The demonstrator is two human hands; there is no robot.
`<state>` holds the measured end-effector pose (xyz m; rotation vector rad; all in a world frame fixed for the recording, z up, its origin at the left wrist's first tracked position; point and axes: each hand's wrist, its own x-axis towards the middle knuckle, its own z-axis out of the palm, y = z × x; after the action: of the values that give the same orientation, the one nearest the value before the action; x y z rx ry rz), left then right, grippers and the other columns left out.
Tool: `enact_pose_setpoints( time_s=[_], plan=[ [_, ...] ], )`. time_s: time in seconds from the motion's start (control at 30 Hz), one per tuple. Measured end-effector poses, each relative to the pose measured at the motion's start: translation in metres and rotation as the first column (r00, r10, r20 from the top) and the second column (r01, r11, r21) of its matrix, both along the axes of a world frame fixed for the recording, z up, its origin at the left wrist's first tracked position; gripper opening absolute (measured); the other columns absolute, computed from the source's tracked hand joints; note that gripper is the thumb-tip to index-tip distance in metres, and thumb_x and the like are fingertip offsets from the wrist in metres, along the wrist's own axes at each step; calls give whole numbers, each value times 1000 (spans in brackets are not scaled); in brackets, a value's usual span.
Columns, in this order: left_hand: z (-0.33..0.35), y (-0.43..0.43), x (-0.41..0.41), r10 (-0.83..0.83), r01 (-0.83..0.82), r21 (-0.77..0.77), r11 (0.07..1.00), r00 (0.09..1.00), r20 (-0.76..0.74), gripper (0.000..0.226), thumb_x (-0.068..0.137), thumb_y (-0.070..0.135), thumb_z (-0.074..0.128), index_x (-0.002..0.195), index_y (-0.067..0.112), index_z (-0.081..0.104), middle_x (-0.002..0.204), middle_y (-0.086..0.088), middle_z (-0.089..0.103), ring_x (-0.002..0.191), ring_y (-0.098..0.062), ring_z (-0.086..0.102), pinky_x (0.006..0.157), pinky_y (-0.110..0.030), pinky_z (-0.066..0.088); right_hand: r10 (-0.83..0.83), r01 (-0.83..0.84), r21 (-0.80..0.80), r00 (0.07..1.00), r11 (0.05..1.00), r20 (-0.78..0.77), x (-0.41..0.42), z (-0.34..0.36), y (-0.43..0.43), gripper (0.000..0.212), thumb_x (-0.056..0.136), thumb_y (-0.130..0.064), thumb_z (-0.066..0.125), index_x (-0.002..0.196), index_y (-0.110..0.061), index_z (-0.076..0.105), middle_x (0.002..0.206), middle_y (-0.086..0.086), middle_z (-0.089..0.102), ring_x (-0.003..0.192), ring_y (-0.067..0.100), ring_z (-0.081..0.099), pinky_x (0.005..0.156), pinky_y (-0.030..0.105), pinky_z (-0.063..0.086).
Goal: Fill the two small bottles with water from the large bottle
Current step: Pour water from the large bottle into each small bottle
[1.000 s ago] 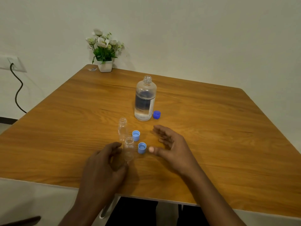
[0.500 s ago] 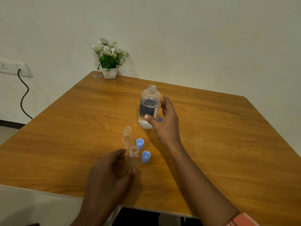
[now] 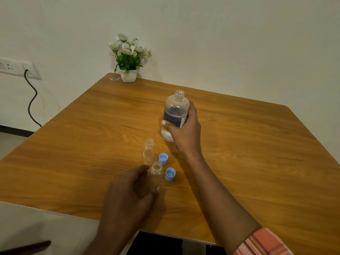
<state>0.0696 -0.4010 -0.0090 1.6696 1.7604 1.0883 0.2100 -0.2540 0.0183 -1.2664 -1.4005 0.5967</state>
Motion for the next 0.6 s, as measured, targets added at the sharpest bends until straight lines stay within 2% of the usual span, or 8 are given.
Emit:
enact_pose_setpoints(
  time_s=[0.07,0.13,0.27,0.4,0.53,0.6],
  plan=[
    [1,0,0,-4,4,0,1000,1000,0,55,67,43,78,118,33,60,100,27,57,98,-5,59,88,-37,51,1,0,13,1000,1000,-2,0,1,-1,79,72,-18,84,138,-24,41,132,-6,56,119,10,54,95,23,49],
    [2,-1,0,-5,5,2,1000,1000,1,53,69,37,81,118,32,60,98,28,56,97,-6,59,87,-37,51,-2,2,18,1000,1000,0,1,3,-2,77,72,-18,84,136,-25,43,128,-9,56,117,10,54,93,21,48],
    [1,-1,0,6,-6,-9,1000,1000,-1,53,71,38,79,120,30,60,105,16,62,97,-8,58,86,-35,51,-1,0,20,1000,1000,31,4,3,-8,73,71,-22,85,131,-27,45,119,-16,55,111,7,56,91,23,51],
    [3,-2,2,11,-11,-35,999,1000,8,52,71,35,77,120,28,60,109,12,65,100,-10,59,89,-40,51,14,-16,30,998,999,55,9,1,-20,71,70,-24,85,129,-28,46,119,-17,56,110,6,57,89,24,52],
    [9,-3,5,11,-11,-18,1000,1000,6,50,69,47,72,115,28,64,102,15,67,94,-8,62,85,-39,53,32,-35,38,997,999,66,18,2,-35,72,69,-26,86,130,-29,47,120,-17,57,110,5,57,89,23,52],
    [9,-3,7,0,0,-5,1000,1000,10,44,71,45,72,111,26,67,98,11,71,89,-6,63,82,-38,54,37,-41,43,997,998,73,24,2,-43,73,68,-27,86,129,-31,46,119,-18,58,110,4,58,88,22,52]
  ],
)
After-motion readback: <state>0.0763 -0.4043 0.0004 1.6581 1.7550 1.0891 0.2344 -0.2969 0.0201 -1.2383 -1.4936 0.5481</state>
